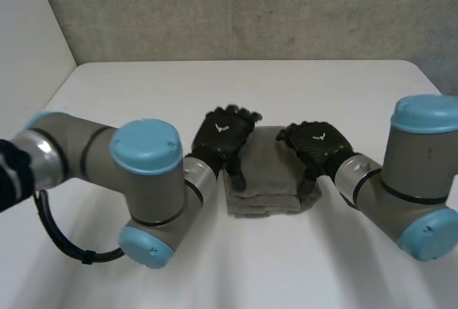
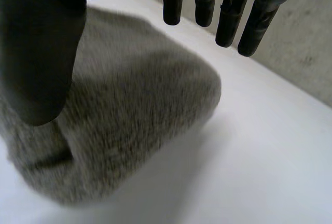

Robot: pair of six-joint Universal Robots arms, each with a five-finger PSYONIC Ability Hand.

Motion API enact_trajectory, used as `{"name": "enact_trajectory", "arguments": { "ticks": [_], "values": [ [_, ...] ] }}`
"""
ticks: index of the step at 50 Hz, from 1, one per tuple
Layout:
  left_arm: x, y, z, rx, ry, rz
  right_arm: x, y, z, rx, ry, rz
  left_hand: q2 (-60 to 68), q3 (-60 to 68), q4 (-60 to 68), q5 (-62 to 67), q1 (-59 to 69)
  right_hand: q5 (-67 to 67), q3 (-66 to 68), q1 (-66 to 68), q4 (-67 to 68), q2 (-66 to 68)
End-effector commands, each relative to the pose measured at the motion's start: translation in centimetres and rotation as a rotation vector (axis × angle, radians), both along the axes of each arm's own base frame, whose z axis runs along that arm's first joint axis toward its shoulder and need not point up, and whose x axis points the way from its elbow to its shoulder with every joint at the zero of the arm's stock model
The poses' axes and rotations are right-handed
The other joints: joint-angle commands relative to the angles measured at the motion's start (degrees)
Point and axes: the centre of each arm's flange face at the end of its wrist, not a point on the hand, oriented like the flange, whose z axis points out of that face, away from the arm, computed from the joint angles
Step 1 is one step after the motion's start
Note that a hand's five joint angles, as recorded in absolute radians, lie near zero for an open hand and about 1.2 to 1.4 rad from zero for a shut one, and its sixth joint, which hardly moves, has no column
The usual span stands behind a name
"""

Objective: Fold the towel.

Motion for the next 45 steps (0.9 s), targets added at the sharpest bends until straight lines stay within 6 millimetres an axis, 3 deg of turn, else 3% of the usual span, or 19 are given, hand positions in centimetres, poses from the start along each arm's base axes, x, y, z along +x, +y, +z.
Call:
{"name": "enact_trajectory", "arguments": {
  "ticks": [1,6,9,10,11,12,13,15,16,18,19,21,22,23,24,26,29,34,45],
  "values": [
    [0.1,0.3,-2.9,0.091,-0.075,-0.003,0.2,-1.4,-3.2,0.028,0.024,-0.014,-1.19,-0.45,-1.49,-9.80,-1.46,-3.31,-4.01,-3.21,-4.91,-4.57],
    [0.6,0.8,-3.2,0.139,-0.086,0.007,0.4,-1.4,-3.5,0.033,0.028,-0.012,-1.01,-0.27,-1.31,-9.62,-1.28,-3.31,-4.01,-3.21,-4.91,-4.57],
    [1.3,1.3,-2.2,0.164,-0.079,0.028,0.4,-1.4,-2.3,0.013,0.013,-0.018,-1.01,-0.27,-1.31,-9.62,-1.28,-3.31,-4.01,-3.21,-4.91,-4.57],
    [1.8,1.5,-0.7,0.157,-0.053,0.048,0.3,-1.3,-0.5,-0.023,-0.001,-0.027,-1.01,-0.27,-1.31,-9.62,-1.28,-3.31,-4.01,-3.21,-4.91,-4.57],
    [1.8,1.6,-0.7,0.157,-0.053,0.049,0.3,-1.3,-0.5,-0.024,-0.001,-0.027,-1.01,-0.27,-1.31,-9.62,-1.28,-3.31,-4.01,-3.21,-4.91,-4.57],
    [2.2,1.8,0.7,0.146,-0.023,0.067,0.1,-1.0,1.8,-0.077,-0.025,-0.039,-1.01,-0.27,-1.31,-9.62,-1.28,-3.31,-4.01,-3.21,-4.91,-4.57],
    [2.7,1.9,2.3,0.134,0.012,0.085,0.1,-1.0,1.9,-0.078,-0.025,-0.039,-1.01,-0.27,-1.31,-9.62,-1.28,-3.31,-4.01,-3.21,-4.91,-4.57],
    [3.1,2.0,3.7,0.122,0.045,0.096,-0.3,-0.5,6.1,-0.181,-0.070,-0.059,-1.01,-0.27,-1.31,-9.62,-1.28,-3.31,-4.01,-3.21,-4.91,-4.57],
    [3.1,2.0,3.7,0.122,0.045,0.096,-0.3,-0.5,6.1,-0.181,-0.070,-0.060,-1.01,-0.27,-1.31,-9.62,-1.28,-3.31,-4.01,-3.21,-4.91,-4.57],
    [3.6,2.3,6.7,0.088,0.108,0.102,-0.7,-0.2,9.4,-0.261,-0.114,-0.087,-1.18,-0.44,-1.48,-9.79,-1.45,-3.31,-4.01,-3.21,-4.91,-4.57],
    [3.6,2.3,6.7,0.088,0.108,0.102,-0.7,-0.2,9.4,-0.261,-0.115,-0.087,-1.18,-0.44,-1.48,-9.79,-1.45,-3.31,-4.01,-3.21,-4.91,-4.57],
    [4.7,2.5,10.1,0.050,0.143,0.115,-1.4,0.1,13.0,-0.338,-0.167,-0.139,-3.18,-2.45,-3.48,-11.80,-3.45,-3.31,-4.01,-3.21,-4.91,-4.57],
    [4.7,2.5,10.1,0.050,0.143,0.115,-1.4,0.1,13.0,-0.338,-0.167,-0.140,-3.20,-2.46,-3.50,-11.81,-3.47,-3.31,-4.01,-3.21,-4.91,-4.57],
    [5.6,2.5,11.8,0.040,0.157,0.138,-1.8,0.3,14.2,-0.359,-0.173,-0.167,-3.86,-3.13,-4.17,-12.48,-4.13,-3.31,-4.01,-3.21,-4.91,-4.57],
    [5.6,2.5,11.8,0.040,0.157,0.138,-1.8,0.3,14.2,-0.360,-0.173,-0.167,-3.87,-3.13,-4.17,-12.48,-4.14,-3.31,-4.01,-3.21,-4.91,-4.57],
    [7.4,1.9,14.7,0.021,0.176,0.198,-2.5,0.3,15.2,-0.351,-0.162,-0.229,-4.04,-3.30,-4.34,-12.65,-4.31,-3.31,-4.01,-3.21,-4.91,-4.57],
    [8.7,1.5,15.8,0.025,0.169,0.271,-2.8,0.6,15.2,-0.329,-0.147,-0.260,-4.21,-3.47,-4.51,-12.82,-4.48,-3.31,-4.01,-3.21,-4.91,-4.57],
    [10.5,0.2,16.0,0.023,0.151,0.391,-3.0,0.6,15.1,-0.321,-0.151,-0.275,-4.21,-3.47,-4.51,-12.82,-4.48,-3.31,-4.01,-3.21,-4.91,-4.57],
    [11.1,0.1,16.8,-0.002,0.154,0.430,-3.0,0.5,14.7,-0.281,-0.198,-0.285,-4.21,-3.47,-4.51,-12.82,-4.48,-3.31,-4.01,-3.21,-4.91,-4.57]
  ]
}}
